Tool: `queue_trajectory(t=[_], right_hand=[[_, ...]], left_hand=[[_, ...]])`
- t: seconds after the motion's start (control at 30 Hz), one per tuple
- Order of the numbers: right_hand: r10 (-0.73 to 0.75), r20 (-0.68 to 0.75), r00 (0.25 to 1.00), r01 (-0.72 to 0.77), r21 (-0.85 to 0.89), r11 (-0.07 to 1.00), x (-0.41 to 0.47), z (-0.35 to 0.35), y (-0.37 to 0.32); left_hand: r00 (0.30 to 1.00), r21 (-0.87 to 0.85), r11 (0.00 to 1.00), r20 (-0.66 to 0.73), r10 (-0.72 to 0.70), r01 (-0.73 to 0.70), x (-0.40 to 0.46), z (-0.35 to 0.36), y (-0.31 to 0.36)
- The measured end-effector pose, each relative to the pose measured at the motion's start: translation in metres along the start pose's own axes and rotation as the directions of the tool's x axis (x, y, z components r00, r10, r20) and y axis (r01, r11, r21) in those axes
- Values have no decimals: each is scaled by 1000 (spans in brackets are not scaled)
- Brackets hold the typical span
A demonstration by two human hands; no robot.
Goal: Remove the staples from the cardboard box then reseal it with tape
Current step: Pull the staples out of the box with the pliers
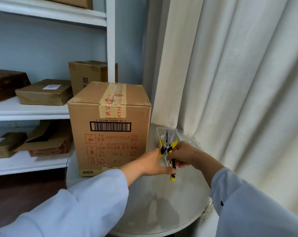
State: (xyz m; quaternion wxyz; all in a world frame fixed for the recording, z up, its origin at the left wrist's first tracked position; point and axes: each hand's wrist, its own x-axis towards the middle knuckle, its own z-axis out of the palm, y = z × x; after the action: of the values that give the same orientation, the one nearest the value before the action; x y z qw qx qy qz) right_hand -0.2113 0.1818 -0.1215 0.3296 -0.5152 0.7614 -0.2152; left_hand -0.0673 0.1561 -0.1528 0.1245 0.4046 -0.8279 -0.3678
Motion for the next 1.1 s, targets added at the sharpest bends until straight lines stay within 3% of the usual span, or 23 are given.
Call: queue_trajectory(t=[0.23, 0.37, 0.53, 0.77, 0.83, 0.97, 1.1], right_hand=[[-144, -89, 986, 163, 274, 948, -46, -22, -51], [-241, -135, 961, 268, 246, 932, -70, -27, -78], [-347, -257, 902, 410, 255, 876, -83, -25, -96], [-344, -378, 860, 456, 262, 851, -72, -17, -106], [-327, -385, 863, 429, 218, 876, -65, -16, -101], [-322, -406, 855, 393, 103, 914, -42, -12, -94], [-399, -354, 846, 423, -11, 906, -26, -7, -101]], left_hand=[[958, 77, 997, -285, 24, -2, -23, -20, 31], [913, 79, 997, -406, 35, -3, -42, -41, 46], [902, 115, 993, -432, 21, 32, -60, -76, 49], [805, 231, 956, -594, -8, 180, -81, -136, 32], [805, 265, 945, -594, 5, 189, -86, -151, 25], [870, 335, 936, -487, 79, 103, -96, -176, 18], [888, 557, 813, -443, 122, 167, -96, -189, 20]])
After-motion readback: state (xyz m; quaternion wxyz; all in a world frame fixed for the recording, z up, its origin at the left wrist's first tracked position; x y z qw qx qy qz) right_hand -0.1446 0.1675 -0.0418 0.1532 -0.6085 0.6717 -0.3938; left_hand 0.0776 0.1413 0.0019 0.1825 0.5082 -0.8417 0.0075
